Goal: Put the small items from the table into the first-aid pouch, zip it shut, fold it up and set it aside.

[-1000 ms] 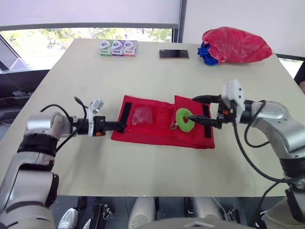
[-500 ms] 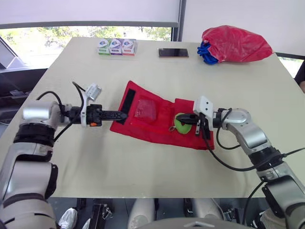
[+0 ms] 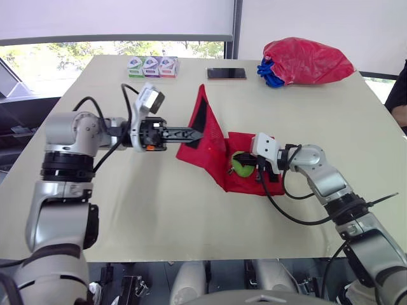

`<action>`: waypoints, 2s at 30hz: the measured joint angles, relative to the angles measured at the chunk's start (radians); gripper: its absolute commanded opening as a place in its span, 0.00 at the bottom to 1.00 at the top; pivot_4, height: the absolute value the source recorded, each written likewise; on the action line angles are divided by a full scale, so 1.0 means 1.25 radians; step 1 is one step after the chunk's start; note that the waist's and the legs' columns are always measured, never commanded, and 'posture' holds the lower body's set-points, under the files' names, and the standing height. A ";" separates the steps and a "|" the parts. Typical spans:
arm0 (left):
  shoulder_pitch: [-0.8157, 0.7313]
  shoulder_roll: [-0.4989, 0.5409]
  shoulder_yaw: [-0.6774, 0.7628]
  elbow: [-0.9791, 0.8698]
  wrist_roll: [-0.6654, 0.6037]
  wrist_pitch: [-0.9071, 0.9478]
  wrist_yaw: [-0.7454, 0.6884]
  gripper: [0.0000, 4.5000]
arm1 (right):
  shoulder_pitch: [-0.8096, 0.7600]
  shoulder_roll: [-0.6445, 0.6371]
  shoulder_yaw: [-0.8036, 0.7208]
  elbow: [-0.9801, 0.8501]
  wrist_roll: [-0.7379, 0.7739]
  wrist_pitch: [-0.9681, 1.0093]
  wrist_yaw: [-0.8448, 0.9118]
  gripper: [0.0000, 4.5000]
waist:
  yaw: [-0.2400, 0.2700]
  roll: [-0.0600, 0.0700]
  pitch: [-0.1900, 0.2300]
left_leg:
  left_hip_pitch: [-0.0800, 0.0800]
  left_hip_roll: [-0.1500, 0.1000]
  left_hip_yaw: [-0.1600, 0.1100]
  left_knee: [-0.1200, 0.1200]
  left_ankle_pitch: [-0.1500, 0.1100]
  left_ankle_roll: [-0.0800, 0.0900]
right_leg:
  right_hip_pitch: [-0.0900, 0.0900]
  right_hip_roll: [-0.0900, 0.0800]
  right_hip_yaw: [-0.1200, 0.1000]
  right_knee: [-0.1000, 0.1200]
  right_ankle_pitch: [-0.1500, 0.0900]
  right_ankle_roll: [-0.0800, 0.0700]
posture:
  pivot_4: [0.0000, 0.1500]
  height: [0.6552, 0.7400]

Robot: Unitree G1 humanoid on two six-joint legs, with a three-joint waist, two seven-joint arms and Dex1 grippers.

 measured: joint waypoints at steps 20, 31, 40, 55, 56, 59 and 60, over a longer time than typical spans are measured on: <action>-0.084 -0.154 -0.108 0.135 0.082 -0.102 -0.046 0.00 | 0.325 -0.257 -0.464 -0.375 0.341 0.240 0.054 0.41 | 0.019 0.003 0.003 | -0.009 -0.005 -0.004 0.000 -0.001 0.001 | -0.001 -0.003 -0.004 -0.008 -0.001 0.002 | 1.00 1.00; -0.147 -0.330 -0.178 0.263 0.166 -0.178 -0.070 0.00 | 0.526 -0.313 -0.647 -0.436 0.470 0.283 0.096 0.99 | 0.011 0.004 0.002 | -0.009 -0.006 -0.007 0.001 -0.001 0.002 | -0.001 -0.002 -0.004 -0.008 -0.001 0.002 | 1.00 1.00; -0.150 -0.426 -0.156 0.377 0.220 -0.282 -0.059 0.15 | 0.565 -0.301 -0.661 -0.475 0.472 0.265 0.056 1.00 | 0.019 0.004 0.002 | -0.010 -0.006 -0.008 0.002 -0.001 0.002 | -0.001 -0.003 -0.004 -0.008 -0.001 0.003 | 1.00 1.00; -0.155 -0.485 -0.048 0.438 0.238 -0.358 0.017 0.98 | 0.574 -0.302 -0.661 -0.447 0.469 0.230 0.065 1.00 | 0.019 0.004 0.002 | -0.010 -0.006 -0.008 0.003 -0.001 0.002 | 0.000 -0.003 -0.004 -0.008 0.000 0.003 | 1.00 1.00; -0.154 -0.487 -0.043 0.436 0.238 -0.358 0.022 0.98 | 0.574 -0.302 -0.661 -0.447 0.469 0.230 0.065 1.00 | 0.019 0.004 0.002 | -0.010 -0.006 -0.008 0.003 -0.001 0.002 | 0.000 -0.003 -0.004 -0.008 0.000 0.003 | 1.00 1.00; -0.130 -0.494 -0.036 0.397 0.239 -0.370 0.047 0.98 | 0.574 -0.302 -0.661 -0.447 0.467 0.227 0.064 1.00 | 0.019 0.004 0.002 | -0.010 -0.006 -0.009 0.002 -0.001 0.002 | 0.000 -0.003 -0.004 -0.008 0.000 0.003 | 1.00 1.00; -0.121 -0.497 -0.036 0.383 0.239 -0.376 0.054 0.98 | 0.574 -0.301 -0.661 -0.447 0.466 0.227 0.064 1.00 | 0.019 0.004 0.002 | -0.010 -0.006 -0.009 0.002 -0.001 0.002 | 0.000 -0.003 -0.004 -0.008 0.000 0.003 | 1.00 1.00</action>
